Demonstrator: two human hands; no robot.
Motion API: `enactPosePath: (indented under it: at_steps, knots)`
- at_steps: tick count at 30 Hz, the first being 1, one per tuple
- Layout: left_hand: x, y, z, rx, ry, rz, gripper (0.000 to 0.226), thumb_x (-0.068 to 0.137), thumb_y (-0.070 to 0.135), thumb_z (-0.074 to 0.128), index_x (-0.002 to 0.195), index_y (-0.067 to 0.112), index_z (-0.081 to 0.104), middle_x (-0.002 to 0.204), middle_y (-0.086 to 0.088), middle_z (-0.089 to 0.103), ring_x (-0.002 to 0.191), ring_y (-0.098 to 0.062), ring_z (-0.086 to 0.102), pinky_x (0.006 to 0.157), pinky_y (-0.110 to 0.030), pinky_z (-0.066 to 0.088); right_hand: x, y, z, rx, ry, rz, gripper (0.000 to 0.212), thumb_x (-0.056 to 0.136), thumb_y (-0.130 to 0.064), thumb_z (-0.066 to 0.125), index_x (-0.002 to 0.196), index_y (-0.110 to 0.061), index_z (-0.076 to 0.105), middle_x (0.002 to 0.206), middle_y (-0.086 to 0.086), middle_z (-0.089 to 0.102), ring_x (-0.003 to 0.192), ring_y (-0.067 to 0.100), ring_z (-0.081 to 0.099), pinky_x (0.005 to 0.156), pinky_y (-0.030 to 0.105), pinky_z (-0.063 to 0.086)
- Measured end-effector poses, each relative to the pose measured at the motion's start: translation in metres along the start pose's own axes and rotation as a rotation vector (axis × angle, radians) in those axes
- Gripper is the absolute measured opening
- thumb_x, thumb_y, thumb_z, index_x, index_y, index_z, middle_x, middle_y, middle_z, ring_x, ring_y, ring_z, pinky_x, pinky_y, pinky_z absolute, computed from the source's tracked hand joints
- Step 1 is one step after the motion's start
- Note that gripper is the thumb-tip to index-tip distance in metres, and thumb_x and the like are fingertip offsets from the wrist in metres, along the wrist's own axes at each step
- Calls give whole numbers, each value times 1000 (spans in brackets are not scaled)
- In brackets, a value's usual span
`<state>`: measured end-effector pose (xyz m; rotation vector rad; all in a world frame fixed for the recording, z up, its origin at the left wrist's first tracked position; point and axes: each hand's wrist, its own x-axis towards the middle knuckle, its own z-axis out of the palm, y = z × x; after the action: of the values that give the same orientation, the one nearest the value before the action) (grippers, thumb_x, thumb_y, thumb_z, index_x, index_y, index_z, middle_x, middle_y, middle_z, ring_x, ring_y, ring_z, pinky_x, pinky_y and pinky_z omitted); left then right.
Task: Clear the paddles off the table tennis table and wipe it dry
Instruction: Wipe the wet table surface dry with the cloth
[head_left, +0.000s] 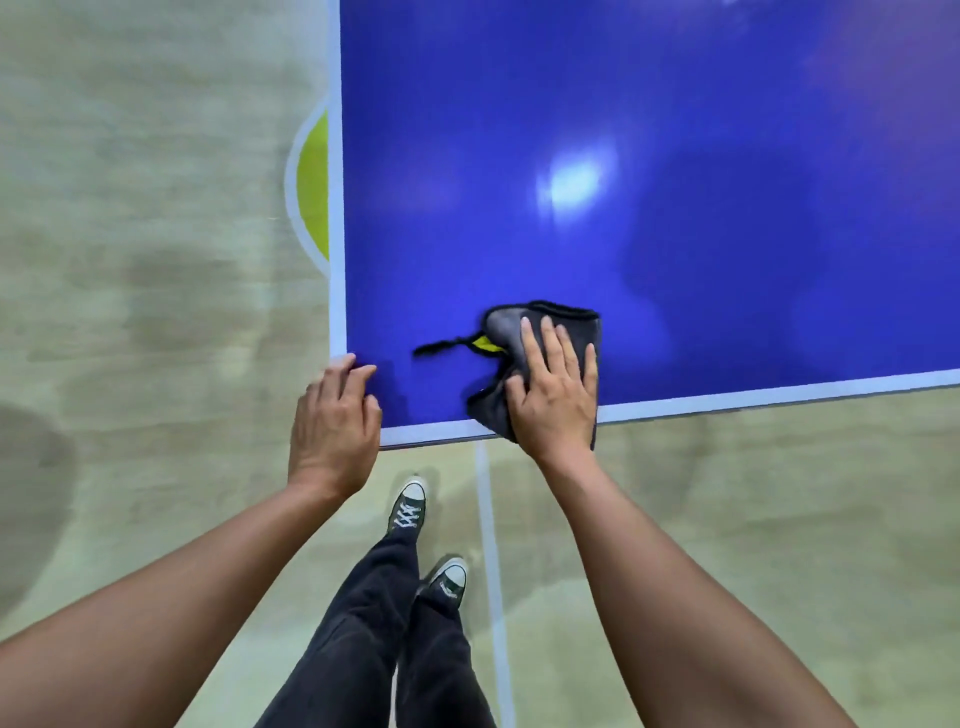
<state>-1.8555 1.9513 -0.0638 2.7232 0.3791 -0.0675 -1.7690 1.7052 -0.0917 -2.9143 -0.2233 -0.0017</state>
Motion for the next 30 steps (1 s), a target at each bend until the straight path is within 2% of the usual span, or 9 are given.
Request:
enactPosePath:
  at_steps: [2, 5, 8, 12, 16, 20, 30]
  knots:
    - [2, 2, 1, 30, 27, -4, 52, 94, 34, 31, 127, 9, 61, 138, -13, 52, 115, -37, 53, 99, -51, 42, 5, 9, -2, -46, 26, 129, 69, 93, -45, 39, 159, -32, 29, 166, 0, 29, 154, 16, 23, 125, 55, 3]
    - [13, 6, 0, 36, 56, 8, 43, 91, 30, 39, 120, 10, 63, 132, -14, 53, 110, -38, 54, 93, -52, 43, 0, -4, 1, -23, 66, 202, 67, 96, -51, 40, 159, -29, 31, 166, 6, 29, 154, 22, 22, 124, 59, 7]
    - [32, 16, 0, 12, 34, 73, 46, 92, 31, 36, 122, 9, 63, 134, -14, 55, 115, -38, 54, 93, -52, 44, -6, -9, 2, -16, 48, 181, 68, 100, -57, 38, 161, -30, 25, 168, 6, 22, 157, 21, 14, 125, 56, 8]
    - [66, 40, 4, -26, 1, 156, 48, 92, 30, 35, 124, 8, 63, 136, -15, 57, 122, -37, 53, 99, -50, 42, 5, 1, -4, -69, -33, 117, 66, 102, -51, 30, 163, -34, 13, 170, -1, 15, 157, 15, 7, 125, 53, 9]
    - [103, 71, 6, -33, -40, 247, 48, 93, 29, 36, 126, 10, 63, 139, -14, 55, 127, -36, 52, 103, -49, 42, 32, 20, -7, -57, -37, 88, 68, 98, -45, 37, 162, -35, 17, 169, -2, 19, 156, 14, 12, 124, 53, 15]
    - [135, 99, 13, -11, -75, 351, 49, 94, 28, 34, 129, 9, 63, 142, -14, 55, 132, -35, 51, 107, -47, 39, 66, 43, -11, -41, -27, 133, 68, 96, -46, 36, 161, -36, 18, 169, -3, 19, 156, 13, 13, 124, 52, 12]
    - [224, 186, 51, -7, -70, 385, 49, 94, 27, 35, 133, 10, 60, 145, -13, 52, 137, -35, 46, 112, -46, 34, 198, 135, -24, -18, 16, 156, 68, 94, -48, 35, 160, -38, 22, 168, -4, 21, 156, 11, 13, 126, 50, 7]
